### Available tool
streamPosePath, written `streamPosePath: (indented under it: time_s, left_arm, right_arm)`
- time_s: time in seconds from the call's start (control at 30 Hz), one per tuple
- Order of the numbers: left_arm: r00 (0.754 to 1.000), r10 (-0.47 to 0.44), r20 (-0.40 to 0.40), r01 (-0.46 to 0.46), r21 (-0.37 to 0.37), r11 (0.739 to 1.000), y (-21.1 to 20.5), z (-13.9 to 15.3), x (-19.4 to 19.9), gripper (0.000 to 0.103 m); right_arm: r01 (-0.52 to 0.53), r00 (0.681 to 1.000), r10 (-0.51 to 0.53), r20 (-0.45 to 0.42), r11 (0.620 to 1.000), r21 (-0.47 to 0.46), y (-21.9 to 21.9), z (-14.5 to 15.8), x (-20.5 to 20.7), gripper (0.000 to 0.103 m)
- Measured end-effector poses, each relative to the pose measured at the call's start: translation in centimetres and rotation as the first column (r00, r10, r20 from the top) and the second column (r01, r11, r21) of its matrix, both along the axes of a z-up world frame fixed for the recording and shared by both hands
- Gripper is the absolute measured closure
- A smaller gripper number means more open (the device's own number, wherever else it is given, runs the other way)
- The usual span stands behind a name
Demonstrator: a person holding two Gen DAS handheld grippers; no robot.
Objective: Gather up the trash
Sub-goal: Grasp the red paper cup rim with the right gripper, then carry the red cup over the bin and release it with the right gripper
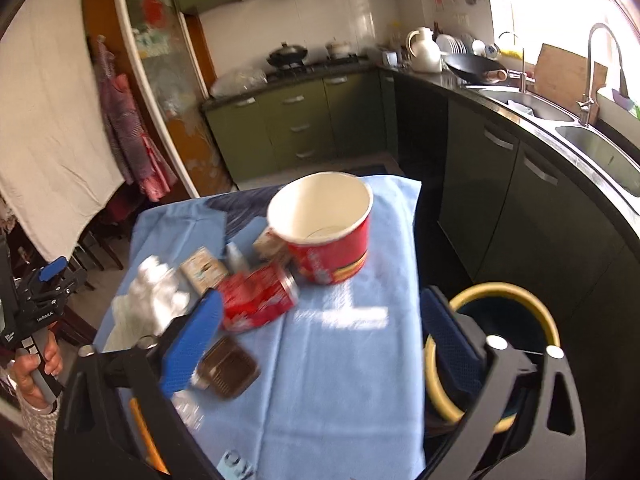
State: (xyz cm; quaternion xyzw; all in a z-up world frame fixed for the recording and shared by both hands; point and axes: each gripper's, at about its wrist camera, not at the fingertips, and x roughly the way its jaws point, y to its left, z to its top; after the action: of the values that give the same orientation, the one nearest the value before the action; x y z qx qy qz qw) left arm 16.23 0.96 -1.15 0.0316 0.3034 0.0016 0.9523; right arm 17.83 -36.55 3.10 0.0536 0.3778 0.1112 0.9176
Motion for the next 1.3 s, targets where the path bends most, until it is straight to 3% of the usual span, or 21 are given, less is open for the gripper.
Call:
streamPosePath:
  time_s: [0.07, 0.27, 0.53, 0.73, 0.87, 0.93, 1.1, 1.3]
  left_arm:
    - [1.0, -0.001, -0.007, 0.001, -0.022, 1.0, 0.3, -0.2, 2.5, 0.006]
    - [0.999, 0.024, -0.024, -0.025, -0.054, 0.998, 0.9, -1.7, 9.0, 0.006]
    - [0.997, 0.021, -0.073, -0.024, -0.039, 0.999, 1.3, -5.2, 12.0, 0.006]
    - [0.996, 0.014, -0.087, -0.017, -0.024, 1.0, 0.7, -6.2, 11.9, 0.006]
    - [0.997, 0.006, -0.073, -0.008, -0.024, 1.0, 0.6, -6.0, 11.6, 0.006]
    - [0.998, 0.008, -0.068, -0.01, -0.024, 1.0, 0.6, -5.9, 11.5, 0.006]
    - [0.998, 0.002, -0.068, -0.006, -0.05, 0.999, 1.0, -5.8, 11.3, 0.006]
    - [0.999, -0.008, -0.049, 0.005, -0.057, 0.998, 0.9, -5.4, 11.0, 0.006]
  right_arm:
    - [0.015, 0.997, -0.015, -0.077, 1.0, -0.007, -0.4, 0.2, 3.9, 0.037]
    - [0.054, 0.96, -0.067, -0.27, 0.997, -0.053, -1.2, -1.8, 13.9, 0.059]
    - [0.084, 0.903, -0.11, -0.415, 0.993, -0.08, -1.3, -5.4, 20.5, 0.071]
    - [0.074, 0.878, -0.123, -0.462, 0.99, -0.123, -0.5, -6.7, 22.0, 0.075]
    - [0.065, 0.865, -0.13, -0.484, 0.987, -0.149, 0.2, -7.7, 22.0, 0.092]
    - [0.063, 0.859, -0.122, -0.497, 0.989, -0.134, 0.2, -8.4, 22.1, 0.093]
    - [0.084, 0.882, -0.117, -0.457, 0.992, -0.093, -0.6, -7.5, 21.4, 0.098]
    - [0.124, 0.91, -0.132, -0.393, 0.991, -0.046, -4.1, -3.8, 18.1, 0.098]
